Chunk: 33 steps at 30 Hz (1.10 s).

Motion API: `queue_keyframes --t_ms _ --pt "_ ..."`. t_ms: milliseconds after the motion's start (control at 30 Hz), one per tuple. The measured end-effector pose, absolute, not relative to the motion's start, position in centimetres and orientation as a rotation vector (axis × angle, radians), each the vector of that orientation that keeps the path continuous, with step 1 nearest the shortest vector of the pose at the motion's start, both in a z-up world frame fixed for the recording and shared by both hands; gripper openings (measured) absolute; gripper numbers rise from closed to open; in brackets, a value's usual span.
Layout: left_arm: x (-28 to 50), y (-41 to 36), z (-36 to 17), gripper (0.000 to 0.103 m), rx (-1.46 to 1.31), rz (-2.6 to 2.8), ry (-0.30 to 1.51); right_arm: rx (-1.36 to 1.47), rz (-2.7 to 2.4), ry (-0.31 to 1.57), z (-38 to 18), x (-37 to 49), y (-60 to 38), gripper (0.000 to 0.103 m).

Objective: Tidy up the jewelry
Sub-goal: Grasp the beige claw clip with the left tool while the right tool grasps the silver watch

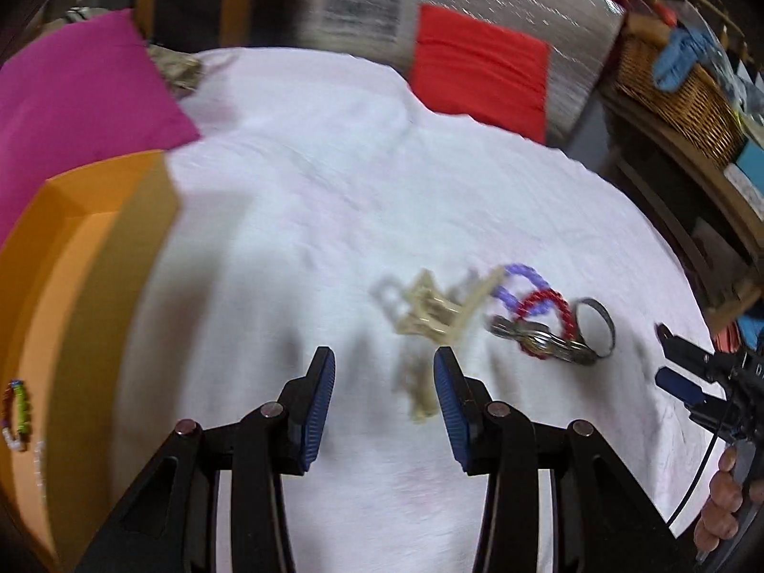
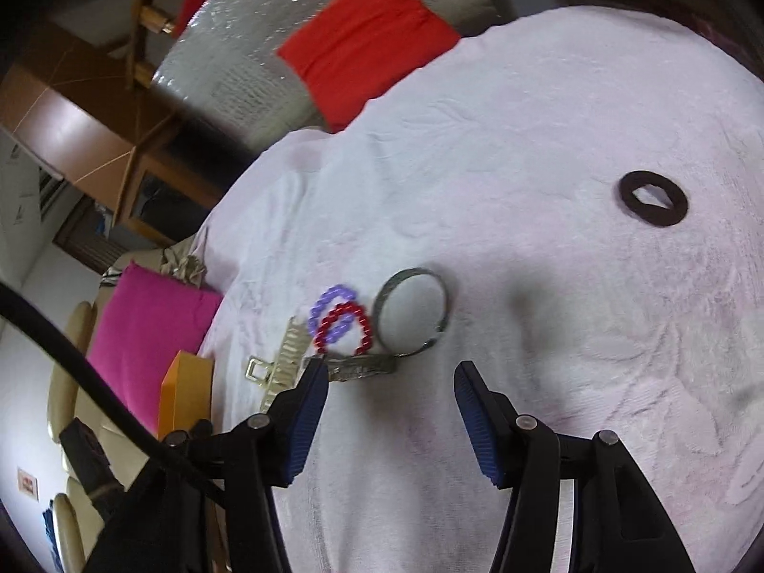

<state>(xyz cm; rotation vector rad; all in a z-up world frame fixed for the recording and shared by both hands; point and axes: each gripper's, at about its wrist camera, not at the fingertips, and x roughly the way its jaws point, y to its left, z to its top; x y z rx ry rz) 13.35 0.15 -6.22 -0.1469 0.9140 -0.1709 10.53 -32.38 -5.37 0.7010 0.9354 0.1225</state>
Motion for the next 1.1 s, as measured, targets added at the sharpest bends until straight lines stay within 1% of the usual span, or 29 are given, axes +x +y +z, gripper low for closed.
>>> queue_keyframes --t_ms 67,100,133,200,433,500,567,700,900,1067,1100 --pt "14.0 -0.9 -6.7 0.044 -0.141 -0.191 0.929 0.728 0.134 0.945 -5.8 10.6 -32.6 0.059" --pt "14.3 -1.2 -7.0 0.044 -0.144 -0.204 0.939 0.762 0.15 0.954 -6.2 10.8 -32.8 0.056" --pt "14.5 -1.6 -7.3 0.044 -0.148 -0.211 0.946 0.785 0.164 0.964 -6.5 11.0 -32.6 0.051" --pt "15.2 -2.2 -8.0 0.044 -0.154 -0.224 0.969 0.826 0.22 1.006 -7.4 11.9 -31.8 0.047" --pt "16.3 -2.9 -9.8 0.043 -0.159 -0.25 1.02 0.842 0.26 1.087 -9.1 14.5 -28.8 0.047" --pt "16.8 -3.3 -10.2 0.034 -0.162 -0.267 1.035 0.892 0.249 1.121 -10.2 15.1 -28.8 0.047" --pt "16.9 -3.6 -10.5 0.029 -0.169 -0.282 1.043 0.929 0.233 1.149 -11.0 15.6 -28.7 0.047" --pt "17.0 -4.0 -10.7 0.015 -0.141 -0.284 1.039 0.973 0.218 1.141 -11.6 16.4 -28.3 0.047" --pt "16.8 -4.0 -10.6 0.012 -0.13 -0.302 1.022 1.03 0.186 1.105 -12.1 17.8 -28.0 0.048" --pt "16.0 -3.7 -10.5 0.012 -0.122 -0.323 1.015 1.055 0.145 1.054 -12.3 18.8 -27.7 0.047" --pt "15.9 -3.6 -10.5 0.012 -0.123 -0.324 1.014 1.036 0.129 1.048 -12.1 18.9 -27.4 0.038"
